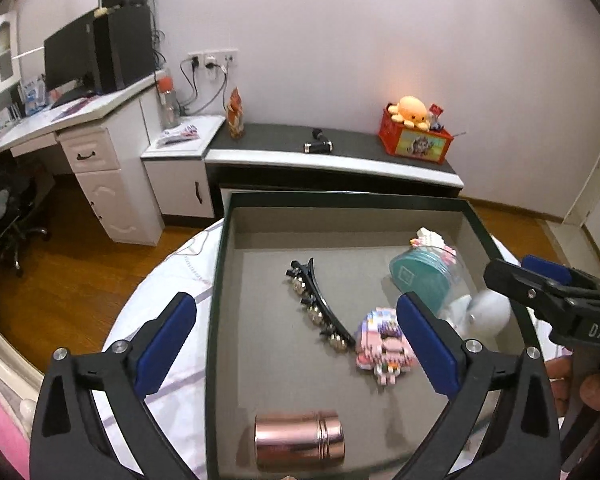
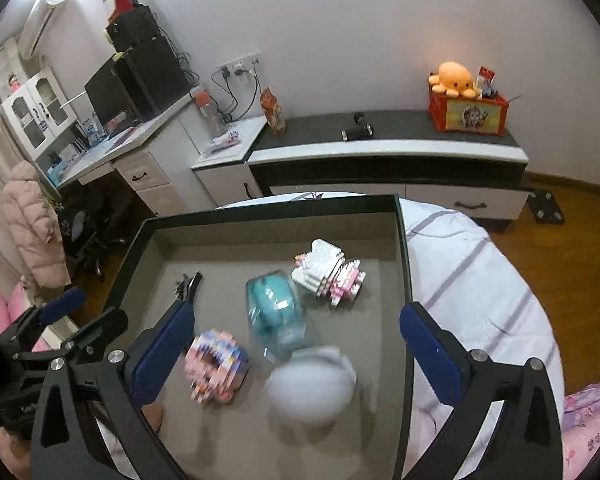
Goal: Organize rigid objects
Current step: 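Withdraw both tools from the box back over the table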
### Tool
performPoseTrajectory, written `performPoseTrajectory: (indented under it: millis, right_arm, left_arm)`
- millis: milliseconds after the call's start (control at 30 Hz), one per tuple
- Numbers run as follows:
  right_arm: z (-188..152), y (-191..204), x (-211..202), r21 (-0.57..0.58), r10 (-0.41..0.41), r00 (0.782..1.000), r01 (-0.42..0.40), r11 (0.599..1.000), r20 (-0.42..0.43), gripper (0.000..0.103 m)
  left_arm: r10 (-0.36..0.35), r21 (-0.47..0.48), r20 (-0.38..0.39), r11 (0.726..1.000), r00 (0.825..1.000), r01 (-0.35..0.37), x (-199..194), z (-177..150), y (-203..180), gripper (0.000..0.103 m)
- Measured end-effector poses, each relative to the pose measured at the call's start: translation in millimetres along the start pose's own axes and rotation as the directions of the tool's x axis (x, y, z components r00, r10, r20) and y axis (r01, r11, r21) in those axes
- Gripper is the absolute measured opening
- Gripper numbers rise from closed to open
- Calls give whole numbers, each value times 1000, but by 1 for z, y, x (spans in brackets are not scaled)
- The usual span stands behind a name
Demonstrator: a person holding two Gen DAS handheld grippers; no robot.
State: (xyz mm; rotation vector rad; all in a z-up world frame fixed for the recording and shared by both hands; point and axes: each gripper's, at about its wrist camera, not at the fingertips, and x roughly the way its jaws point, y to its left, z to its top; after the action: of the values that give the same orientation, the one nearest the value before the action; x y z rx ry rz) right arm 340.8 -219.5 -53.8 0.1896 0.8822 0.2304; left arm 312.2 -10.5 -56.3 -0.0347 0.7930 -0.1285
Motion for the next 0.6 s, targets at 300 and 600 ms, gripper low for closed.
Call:
performPoseTrajectory:
  millis: [300, 600]
  right_arm:
    - [-38, 22, -56, -22, 11, 996, -9, 1000, 90, 103]
    - [-94, 36, -104, -29, 21, 987, -16, 999, 156, 103]
  left_arm:
    - [76, 21, 92, 997, 993, -78, -64, -30, -3, 103]
    - [117, 13, 143, 993, 983, -120, -118, -70, -5, 103]
